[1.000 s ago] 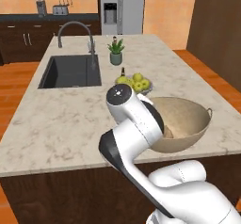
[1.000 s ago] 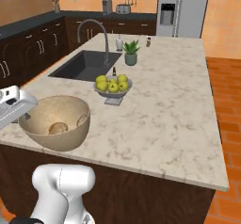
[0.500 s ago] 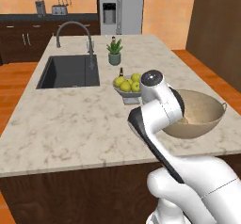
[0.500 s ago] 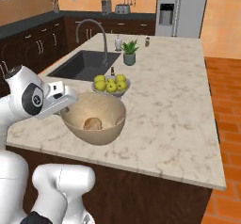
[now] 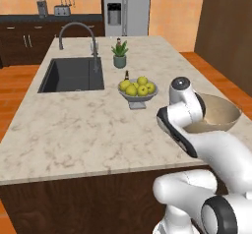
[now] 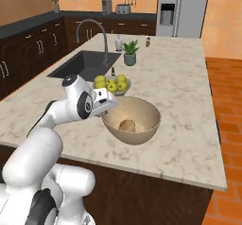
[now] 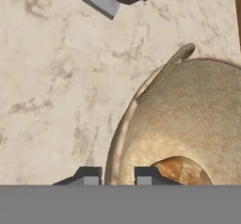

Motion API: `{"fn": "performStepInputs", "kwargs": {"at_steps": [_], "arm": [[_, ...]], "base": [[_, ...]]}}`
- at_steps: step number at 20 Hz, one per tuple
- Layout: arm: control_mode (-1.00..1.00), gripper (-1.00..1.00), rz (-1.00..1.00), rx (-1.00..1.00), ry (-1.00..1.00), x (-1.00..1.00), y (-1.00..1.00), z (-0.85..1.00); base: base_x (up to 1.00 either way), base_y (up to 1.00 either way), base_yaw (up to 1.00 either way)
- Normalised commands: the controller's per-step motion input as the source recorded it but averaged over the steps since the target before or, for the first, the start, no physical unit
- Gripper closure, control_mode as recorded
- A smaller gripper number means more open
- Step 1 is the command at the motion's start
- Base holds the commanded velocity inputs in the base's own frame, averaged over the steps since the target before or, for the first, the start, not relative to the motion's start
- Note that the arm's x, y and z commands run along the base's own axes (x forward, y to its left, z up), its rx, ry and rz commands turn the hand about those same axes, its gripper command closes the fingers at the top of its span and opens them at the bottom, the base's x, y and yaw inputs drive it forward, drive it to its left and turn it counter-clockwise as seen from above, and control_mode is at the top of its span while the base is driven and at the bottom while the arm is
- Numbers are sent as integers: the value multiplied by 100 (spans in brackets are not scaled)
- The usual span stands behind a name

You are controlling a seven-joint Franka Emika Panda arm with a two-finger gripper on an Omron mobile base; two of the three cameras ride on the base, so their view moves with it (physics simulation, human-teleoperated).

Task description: Open the cabinet, pick up the bread from the cabinet and place it in the basket. Then move the basket to the dining counter.

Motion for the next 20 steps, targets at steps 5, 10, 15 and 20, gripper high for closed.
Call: {"fn": "performStepInputs", "kwargs": {"at_steps": [5,10,15,20], "arm": [[-100,100,0,5,3,100,-81,-86],[-100,100,0,0,5,85,-47,-73],[-100,100,0,0,0,60,-9,-48],[-100,-100,0,0,-13,-45,0,35]], "base": [[0,0,0],[0,0,0],[0,0,0],[0,0,0]]}}
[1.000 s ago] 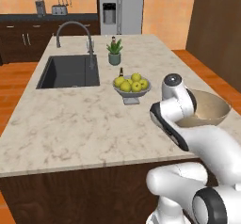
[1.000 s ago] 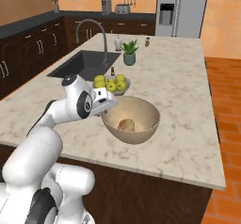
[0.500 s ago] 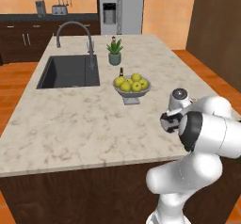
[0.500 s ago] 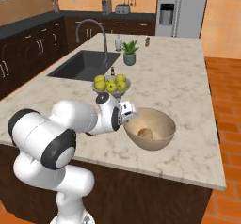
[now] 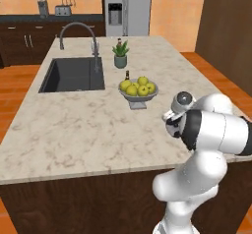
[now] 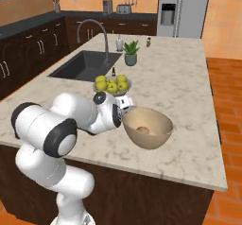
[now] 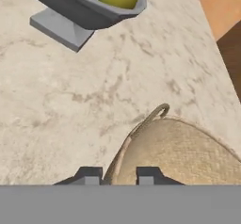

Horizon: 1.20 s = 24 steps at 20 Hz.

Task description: Open the cabinet, pick up the bread from the cabinet and place it in the basket. Then move the basket to the dining counter.

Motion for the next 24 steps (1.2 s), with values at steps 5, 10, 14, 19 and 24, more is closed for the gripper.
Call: {"fn": "performStepInputs", "kwargs": {"at_steps": [5,10,14,19,24], "arm": [[-100,-100,-1,1,-16,-70,0,90],[-100,-100,0,2,-4,-52,37,100],[-100,-100,0,8,1,-42,72,100],[-100,-100,0,17,8,-55,55,100],[-100,-100,0,27,12,-84,33,100]], "base": [[0,0,0],[0,0,0],[0,0,0],[0,0,0],[0,0,0]]}}
